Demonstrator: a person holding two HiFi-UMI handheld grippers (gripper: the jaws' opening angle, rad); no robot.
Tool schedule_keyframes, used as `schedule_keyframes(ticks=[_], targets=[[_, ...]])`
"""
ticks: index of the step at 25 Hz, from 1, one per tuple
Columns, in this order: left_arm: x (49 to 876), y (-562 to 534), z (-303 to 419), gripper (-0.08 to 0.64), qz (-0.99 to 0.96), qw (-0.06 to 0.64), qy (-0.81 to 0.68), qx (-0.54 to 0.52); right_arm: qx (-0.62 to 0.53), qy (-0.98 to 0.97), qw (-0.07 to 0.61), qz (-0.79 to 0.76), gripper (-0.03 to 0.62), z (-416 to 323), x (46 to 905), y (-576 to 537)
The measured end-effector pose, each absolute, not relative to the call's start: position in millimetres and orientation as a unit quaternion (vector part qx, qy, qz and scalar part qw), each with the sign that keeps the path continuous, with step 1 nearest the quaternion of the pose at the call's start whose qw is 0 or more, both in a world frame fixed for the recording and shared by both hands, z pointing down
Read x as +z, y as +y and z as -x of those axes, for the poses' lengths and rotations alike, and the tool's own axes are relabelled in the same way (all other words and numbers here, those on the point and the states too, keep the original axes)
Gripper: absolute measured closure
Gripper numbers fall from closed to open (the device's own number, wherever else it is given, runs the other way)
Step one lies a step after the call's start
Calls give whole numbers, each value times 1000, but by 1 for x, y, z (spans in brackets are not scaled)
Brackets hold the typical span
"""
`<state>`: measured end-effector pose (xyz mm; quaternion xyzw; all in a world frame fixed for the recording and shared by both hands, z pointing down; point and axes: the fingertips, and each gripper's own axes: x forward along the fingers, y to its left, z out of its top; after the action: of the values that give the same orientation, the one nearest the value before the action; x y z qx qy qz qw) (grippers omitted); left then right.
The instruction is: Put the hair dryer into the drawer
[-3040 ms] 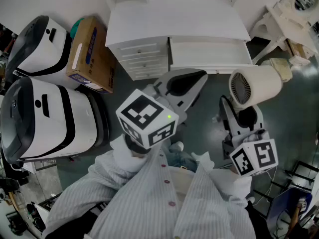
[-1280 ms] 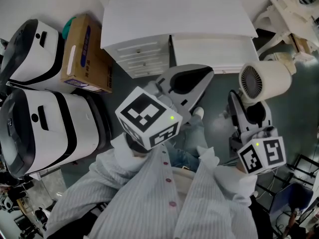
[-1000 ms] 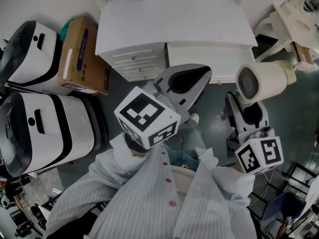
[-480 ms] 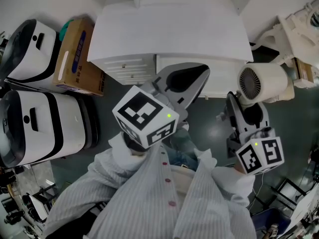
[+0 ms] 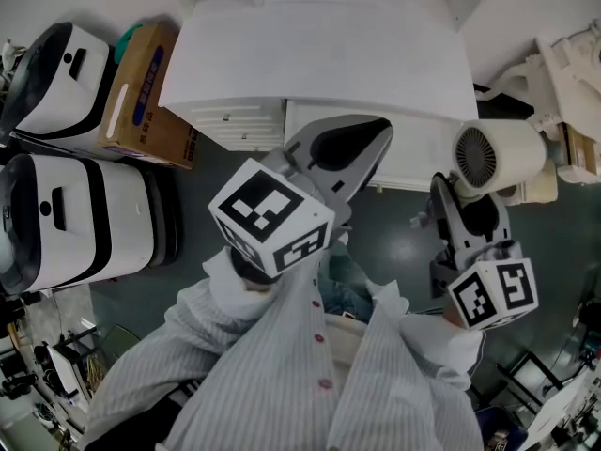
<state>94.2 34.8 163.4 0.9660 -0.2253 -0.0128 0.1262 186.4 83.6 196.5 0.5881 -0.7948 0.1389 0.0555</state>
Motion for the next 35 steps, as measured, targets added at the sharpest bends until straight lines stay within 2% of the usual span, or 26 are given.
schedule_keyframes(ticks=[35], targets=[[171, -140, -111, 551, -964, 130, -232, 1, 142, -820, 88, -548, 380, -182, 207, -90]])
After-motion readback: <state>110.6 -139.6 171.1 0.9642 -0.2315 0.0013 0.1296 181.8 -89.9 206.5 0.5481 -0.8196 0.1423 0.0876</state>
